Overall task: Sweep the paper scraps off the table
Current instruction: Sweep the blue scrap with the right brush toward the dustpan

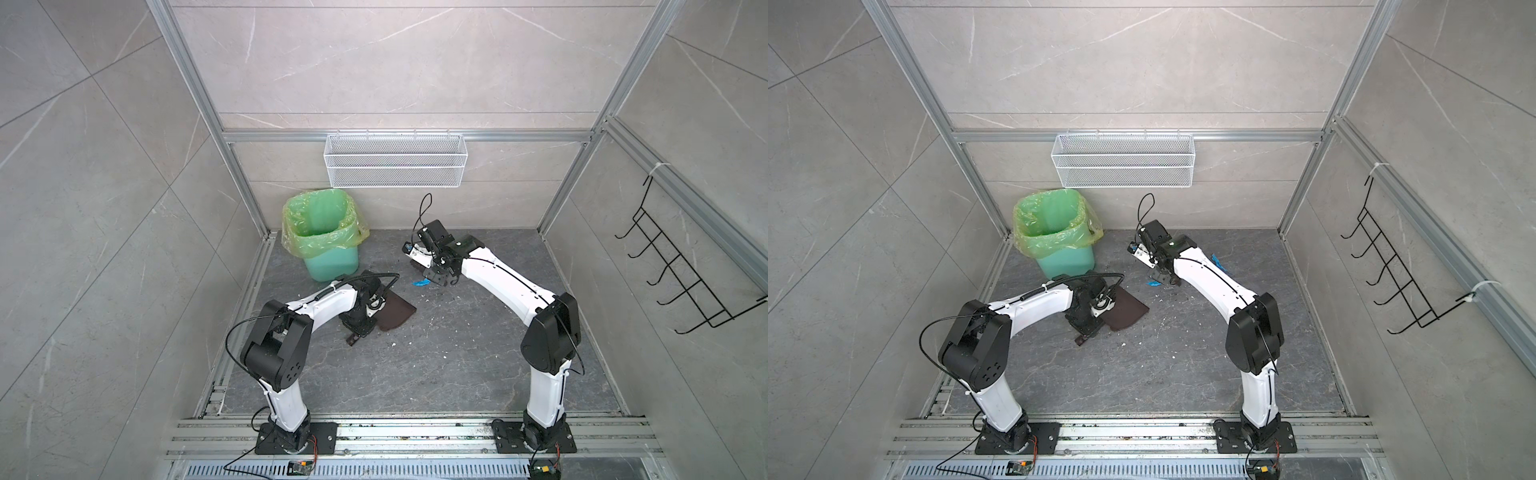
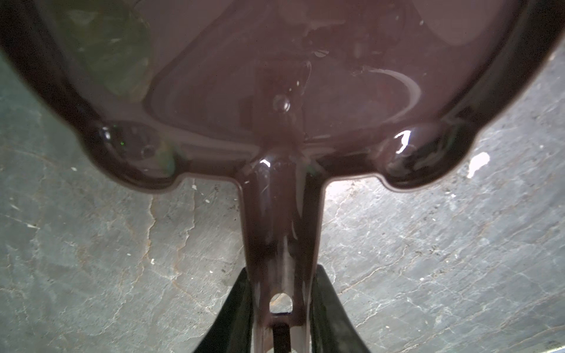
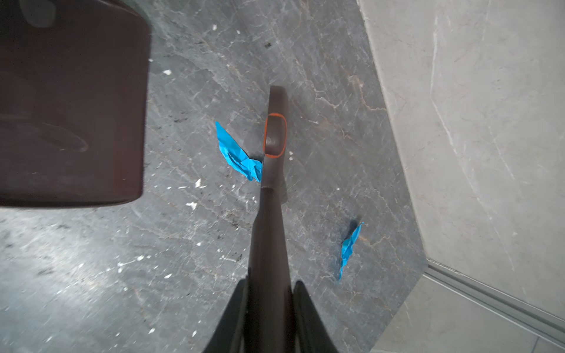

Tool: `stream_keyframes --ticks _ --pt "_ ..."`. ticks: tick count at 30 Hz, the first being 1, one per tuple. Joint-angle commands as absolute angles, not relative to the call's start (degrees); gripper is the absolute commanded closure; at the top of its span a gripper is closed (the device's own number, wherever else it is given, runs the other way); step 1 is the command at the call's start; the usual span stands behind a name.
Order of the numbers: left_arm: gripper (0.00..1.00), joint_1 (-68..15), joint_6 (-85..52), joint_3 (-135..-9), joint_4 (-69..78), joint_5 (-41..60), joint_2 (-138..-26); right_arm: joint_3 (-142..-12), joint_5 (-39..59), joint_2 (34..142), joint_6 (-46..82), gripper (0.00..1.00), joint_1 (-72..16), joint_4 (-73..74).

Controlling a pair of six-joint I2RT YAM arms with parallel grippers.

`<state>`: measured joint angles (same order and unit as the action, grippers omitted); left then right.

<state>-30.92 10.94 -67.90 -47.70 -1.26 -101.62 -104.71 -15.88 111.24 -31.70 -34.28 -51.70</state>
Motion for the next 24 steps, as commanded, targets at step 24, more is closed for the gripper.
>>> stream_keyframes --ticks 24 --pt "1.0 -34.1 11.9 -67.5 -48.3 1.2 -103.1 -99.2 -16.4 95.7 -21.5 1.0 -37.0 -51.6"
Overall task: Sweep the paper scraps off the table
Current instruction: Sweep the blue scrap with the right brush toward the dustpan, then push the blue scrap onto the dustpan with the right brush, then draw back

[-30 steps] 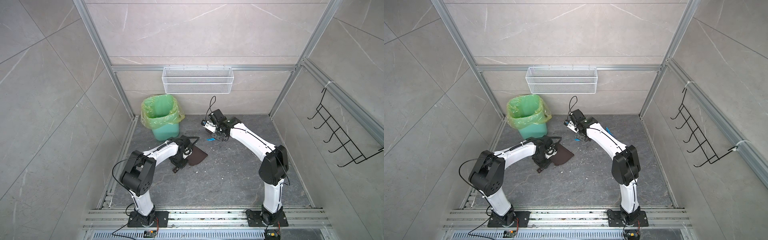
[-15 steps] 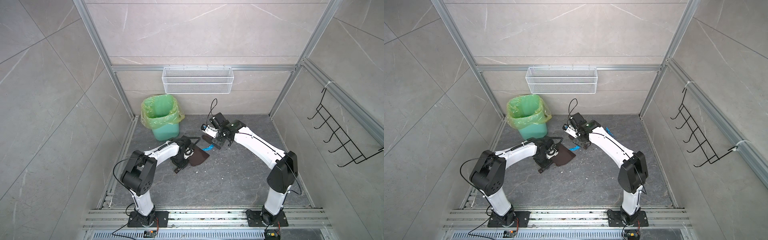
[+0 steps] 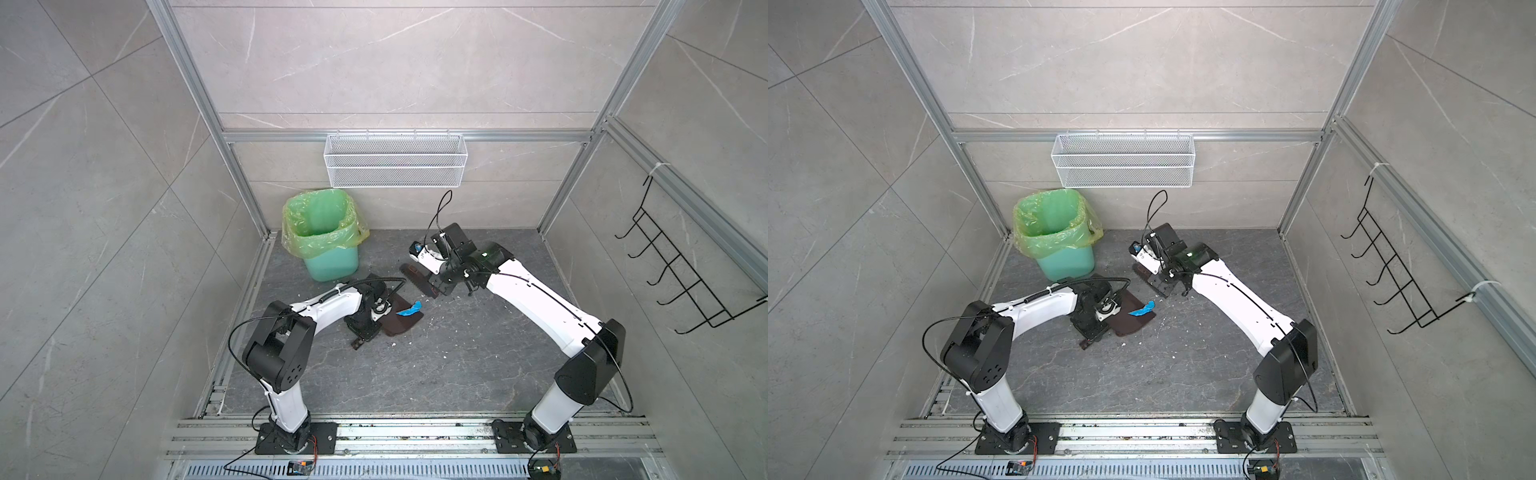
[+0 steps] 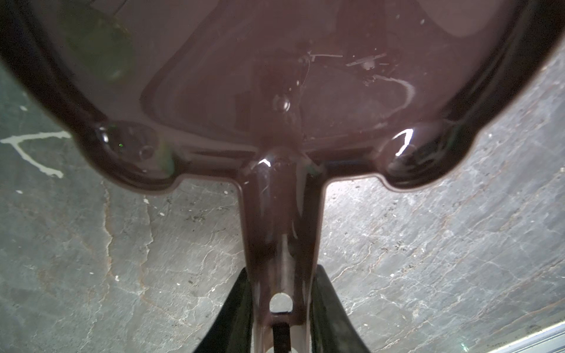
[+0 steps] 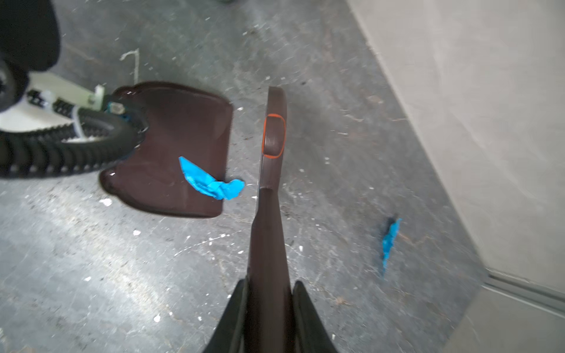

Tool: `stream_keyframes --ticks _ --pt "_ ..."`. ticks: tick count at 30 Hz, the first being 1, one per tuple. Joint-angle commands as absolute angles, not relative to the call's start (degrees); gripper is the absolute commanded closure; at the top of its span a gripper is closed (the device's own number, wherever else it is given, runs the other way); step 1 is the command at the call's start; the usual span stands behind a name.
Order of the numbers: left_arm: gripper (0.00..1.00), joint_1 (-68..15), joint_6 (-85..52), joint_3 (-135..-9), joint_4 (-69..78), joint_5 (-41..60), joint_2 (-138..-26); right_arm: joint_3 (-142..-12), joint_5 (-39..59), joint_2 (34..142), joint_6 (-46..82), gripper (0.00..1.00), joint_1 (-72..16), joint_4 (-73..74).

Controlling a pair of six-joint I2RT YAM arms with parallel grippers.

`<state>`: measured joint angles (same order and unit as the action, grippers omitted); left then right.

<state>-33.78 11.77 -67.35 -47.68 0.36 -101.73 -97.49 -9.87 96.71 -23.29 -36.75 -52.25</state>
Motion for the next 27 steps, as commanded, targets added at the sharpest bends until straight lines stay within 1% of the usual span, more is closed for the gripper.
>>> stream_keyframes --ticks 1,3,6,13,17,23,27 --pt "1.0 -34.1 11.9 -67.5 -48.3 1.2 -103.1 -100.1 -17.8 96.2 -21.4 1.0 -37.0 -53.1" --pt "1.0 -34.2 11.8 -67.7 -48.3 1.4 -103.3 -101.4 -20.5 97.2 -21.2 1.0 -37.2 -55.5" --pt "1.0 -34.3 11.9 -68.1 -48.4 1.4 -103.9 -101.4 -20.1 97.8 -20.5 1.0 -37.6 -57.1" --pt "1.0 -34.8 11.8 -69.2 -48.5 1.5 -104.8 -99.2 -7.8 98.0 -16.4 1.0 -38.9 -55.9" --pt "1.0 -34.9 11.5 -69.2 -48.7 1.5 -105.0 -96.8 -5.5 98.7 -14.1 1.0 -39.6 -55.0" --pt "1.0 -35.0 11.7 -69.6 -49.0 1.2 -105.3 -94.5 3.9 97.1 -10.7 1.0 -40.0 -53.3" --pt "1.0 -35.1 12.0 -70.6 -49.3 1.5 -105.9 -93.8 8.2 95.2 -9.4 1.0 -39.9 -51.5"
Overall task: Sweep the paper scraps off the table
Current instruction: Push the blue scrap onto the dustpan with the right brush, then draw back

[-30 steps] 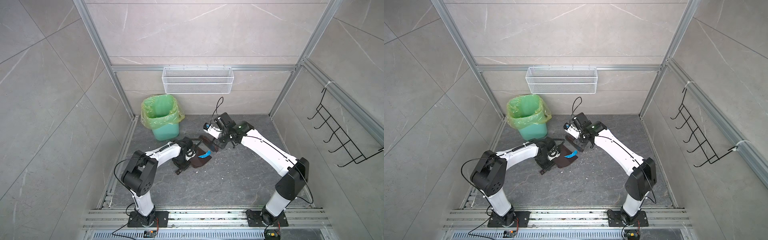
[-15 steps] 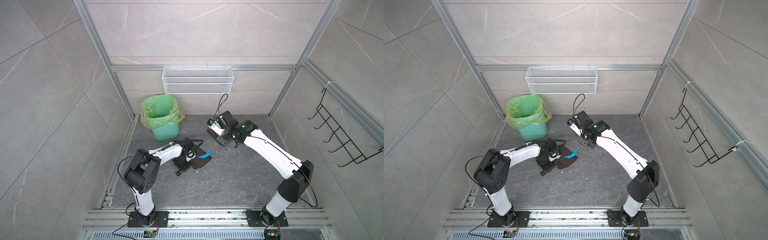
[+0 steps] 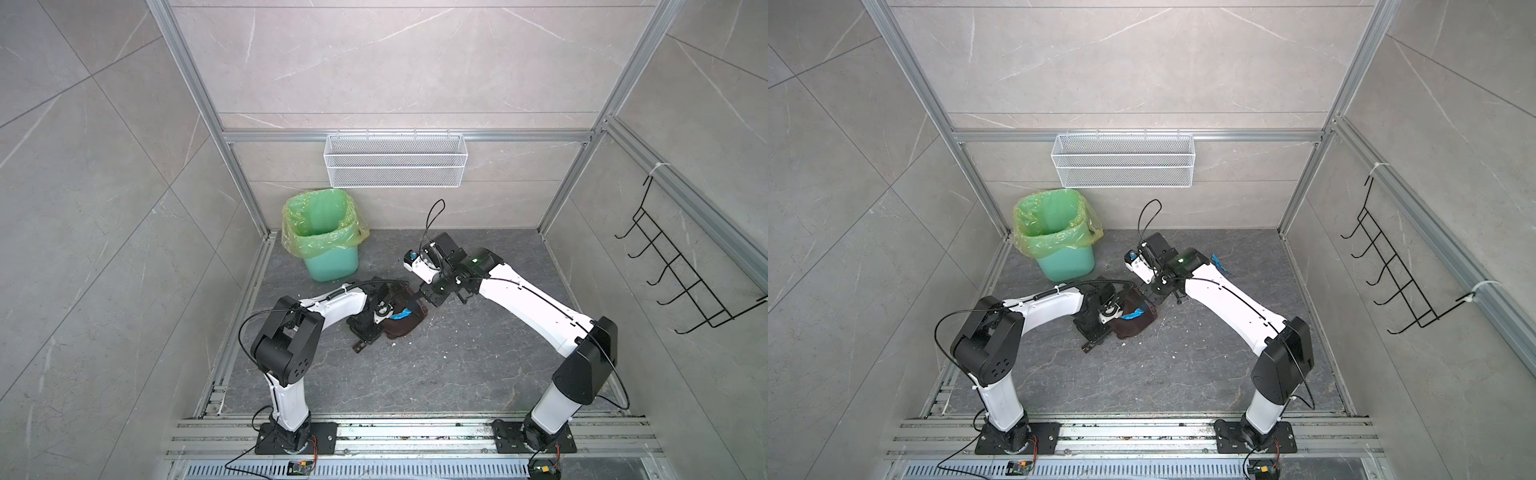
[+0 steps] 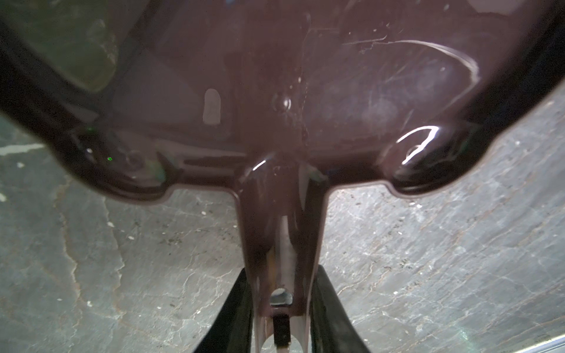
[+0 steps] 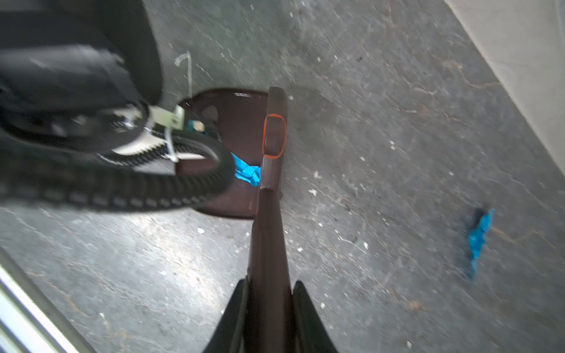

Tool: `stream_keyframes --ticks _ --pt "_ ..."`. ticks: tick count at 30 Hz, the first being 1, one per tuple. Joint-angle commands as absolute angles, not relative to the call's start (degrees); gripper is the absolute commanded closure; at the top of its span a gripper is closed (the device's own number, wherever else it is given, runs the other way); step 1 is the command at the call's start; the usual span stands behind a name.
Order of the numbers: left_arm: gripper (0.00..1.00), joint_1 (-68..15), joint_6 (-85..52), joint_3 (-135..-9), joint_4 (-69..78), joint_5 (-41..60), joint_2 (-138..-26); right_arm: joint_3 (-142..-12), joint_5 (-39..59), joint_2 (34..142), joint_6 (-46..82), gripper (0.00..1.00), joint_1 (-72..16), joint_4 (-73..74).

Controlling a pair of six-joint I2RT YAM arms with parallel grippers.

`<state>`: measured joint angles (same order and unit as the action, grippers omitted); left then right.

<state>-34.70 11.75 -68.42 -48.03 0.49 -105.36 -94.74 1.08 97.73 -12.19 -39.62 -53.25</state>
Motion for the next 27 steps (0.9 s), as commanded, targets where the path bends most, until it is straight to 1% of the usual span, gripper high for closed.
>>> stream_keyframes --ticks 1,4,7,12,21,27 --pt "1.0 -35.1 12.1 -70.9 -49.4 1.4 -106.1 -93.8 8.6 94.8 -9.1 1.0 -40.0 -51.3" --pt "1.0 -35.2 12.2 -71.4 -49.5 1.5 -106.4 -94.0 7.4 93.9 -8.6 1.0 -39.9 -50.6" --pt "1.0 -35.3 12.3 -71.6 -49.5 1.7 -106.3 -94.6 3.5 93.4 -8.7 1.0 -39.8 -50.5" --pt "1.0 -35.6 12.1 -71.6 -49.4 2.0 -106.0 -95.9 -5.2 93.9 -8.9 1.0 -38.3 -50.1" --pt "1.0 -35.7 12.1 -71.4 -49.4 2.1 -105.2 -98.8 -25.4 96.7 -11.4 1.0 -32.1 -46.8" --pt "1.0 -35.8 11.9 -71.2 -49.4 2.3 -105.3 -98.5 -33.9 100.0 -16.4 1.0 -26.7 -43.2"
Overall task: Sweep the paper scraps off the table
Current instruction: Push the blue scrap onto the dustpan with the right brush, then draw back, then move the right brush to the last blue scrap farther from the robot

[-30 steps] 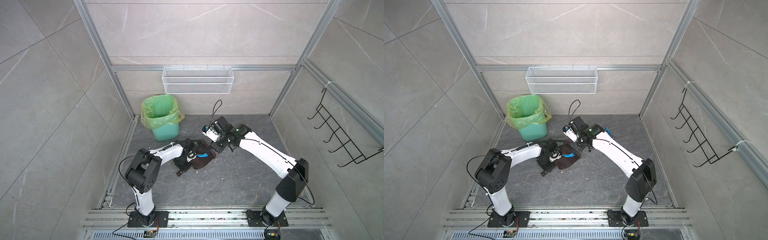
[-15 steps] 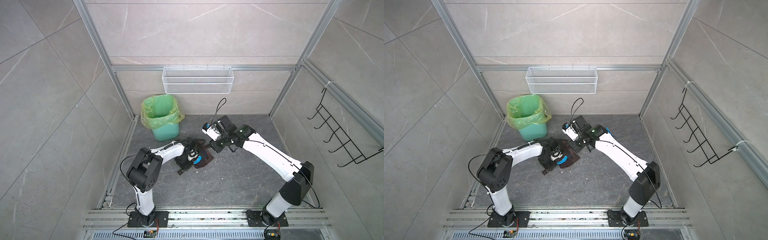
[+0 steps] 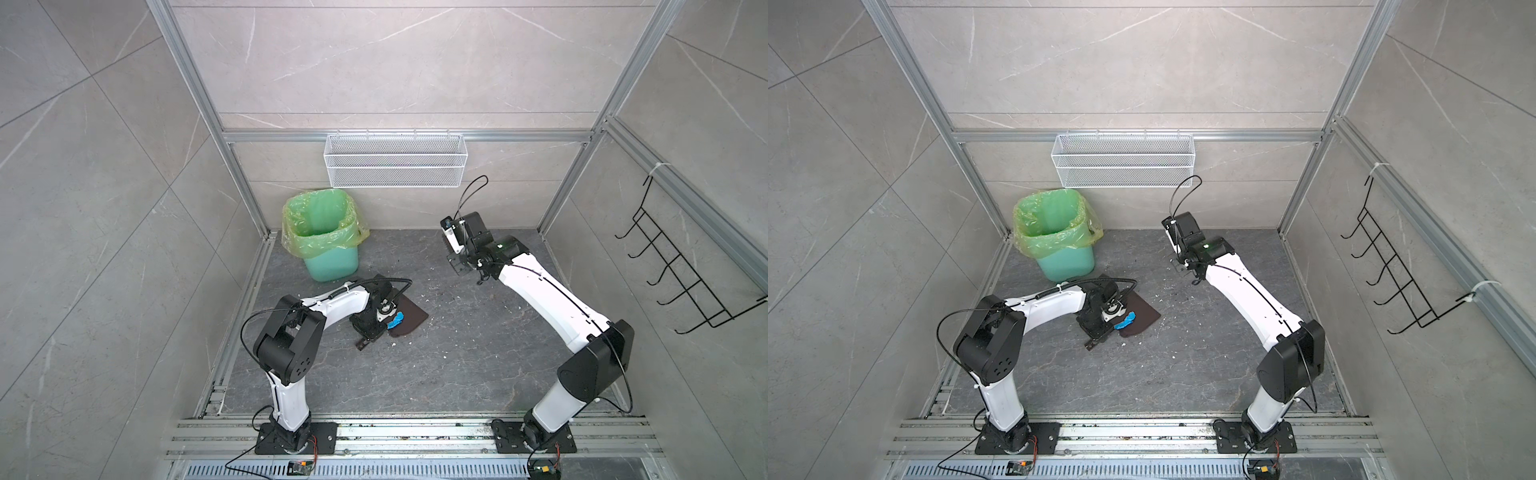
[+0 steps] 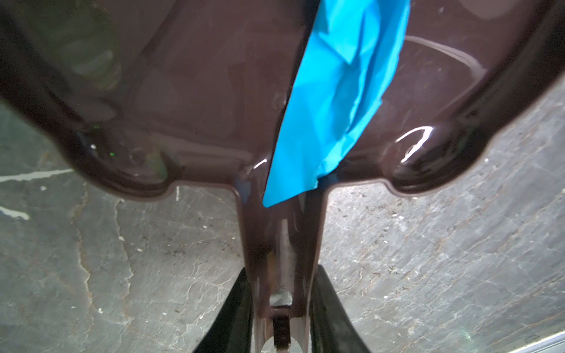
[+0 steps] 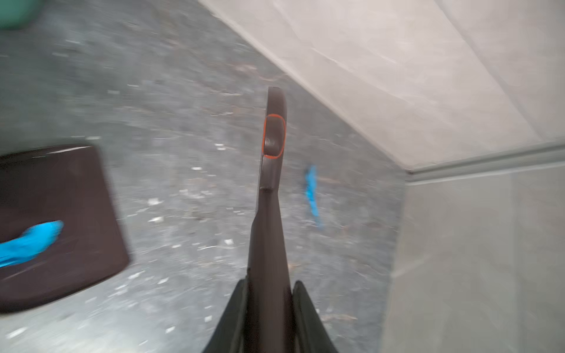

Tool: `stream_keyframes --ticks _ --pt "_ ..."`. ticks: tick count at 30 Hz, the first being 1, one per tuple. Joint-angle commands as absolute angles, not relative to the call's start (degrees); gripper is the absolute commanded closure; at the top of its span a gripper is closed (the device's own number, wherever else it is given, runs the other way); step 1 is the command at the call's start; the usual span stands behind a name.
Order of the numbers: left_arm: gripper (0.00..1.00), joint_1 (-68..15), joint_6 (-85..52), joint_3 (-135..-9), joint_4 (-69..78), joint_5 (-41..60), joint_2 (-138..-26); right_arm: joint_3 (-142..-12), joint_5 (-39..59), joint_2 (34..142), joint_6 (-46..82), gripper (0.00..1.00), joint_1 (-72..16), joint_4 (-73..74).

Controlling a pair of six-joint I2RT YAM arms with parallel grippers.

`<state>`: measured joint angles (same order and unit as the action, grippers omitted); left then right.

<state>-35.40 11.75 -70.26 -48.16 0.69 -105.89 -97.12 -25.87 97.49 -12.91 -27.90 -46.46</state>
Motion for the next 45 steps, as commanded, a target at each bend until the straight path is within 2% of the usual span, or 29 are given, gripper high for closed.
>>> stream_keyframes --ticks 1,7,12,16,26,33,45 --pt "1.0 -35.9 11.8 -71.2 -49.4 2.4 -105.3 -98.5 -35.6 101.1 -17.2 1.0 -26.1 -42.9" --pt "1.0 -36.1 11.8 -70.9 -49.5 2.3 -105.1 -98.0 -41.4 107.1 -19.5 1.0 -23.4 -41.9" --pt "1.0 -36.1 12.2 -69.6 -49.4 2.0 -104.2 -97.0 -50.0 110.7 -23.5 1.0 -22.6 -37.7" --pt "1.0 -36.1 12.2 -69.0 -49.0 2.1 -104.2 -97.0 -51.2 113.5 -24.3 1.0 -22.5 -37.9" --pt "1.0 -36.1 12.4 -68.9 -49.1 2.0 -103.5 -97.0 -34.6 114.0 -19.9 1.0 -22.5 -46.3" --pt "1.0 -36.1 12.6 -69.8 -49.4 2.4 -104.2 -95.4 -24.4 110.2 -16.9 1.0 -23.4 -51.2" --pt "1.0 -36.7 13.3 -71.5 -50.5 2.4 -104.7 -93.0 -9.3 103.4 -12.8 1.0 -30.7 -55.8"
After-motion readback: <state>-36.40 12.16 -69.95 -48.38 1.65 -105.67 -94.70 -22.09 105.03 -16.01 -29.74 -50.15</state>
